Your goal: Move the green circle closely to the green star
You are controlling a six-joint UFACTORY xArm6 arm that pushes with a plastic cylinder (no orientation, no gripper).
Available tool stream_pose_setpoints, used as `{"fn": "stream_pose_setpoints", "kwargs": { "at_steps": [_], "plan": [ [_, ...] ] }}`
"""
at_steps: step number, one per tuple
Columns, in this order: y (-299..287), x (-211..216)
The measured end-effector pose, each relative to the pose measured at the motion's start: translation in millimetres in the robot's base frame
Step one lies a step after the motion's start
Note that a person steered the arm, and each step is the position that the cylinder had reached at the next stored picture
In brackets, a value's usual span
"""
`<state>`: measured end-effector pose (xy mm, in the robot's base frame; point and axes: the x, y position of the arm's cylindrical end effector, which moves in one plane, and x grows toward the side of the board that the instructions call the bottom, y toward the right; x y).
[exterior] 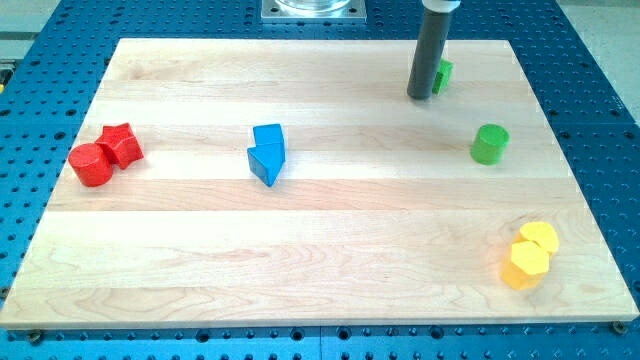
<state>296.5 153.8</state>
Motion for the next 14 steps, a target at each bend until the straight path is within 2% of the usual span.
{"fn": "stream_pose_setpoints", "kwargs": {
  "at_steps": [1, 2, 3, 4, 5, 6, 8, 9, 10, 14],
  "plan": [
    [45.6, -20.9],
    [43.0, -20.4],
    [16.8, 16.1],
    [-4.5, 86.2],
    [6.7, 163.4],
    [38.7, 172.8],
    [75.4, 57.8],
    [77.5, 16.0],
    [75.7, -3.6],
    [75.7, 30.4]
  ]
}}
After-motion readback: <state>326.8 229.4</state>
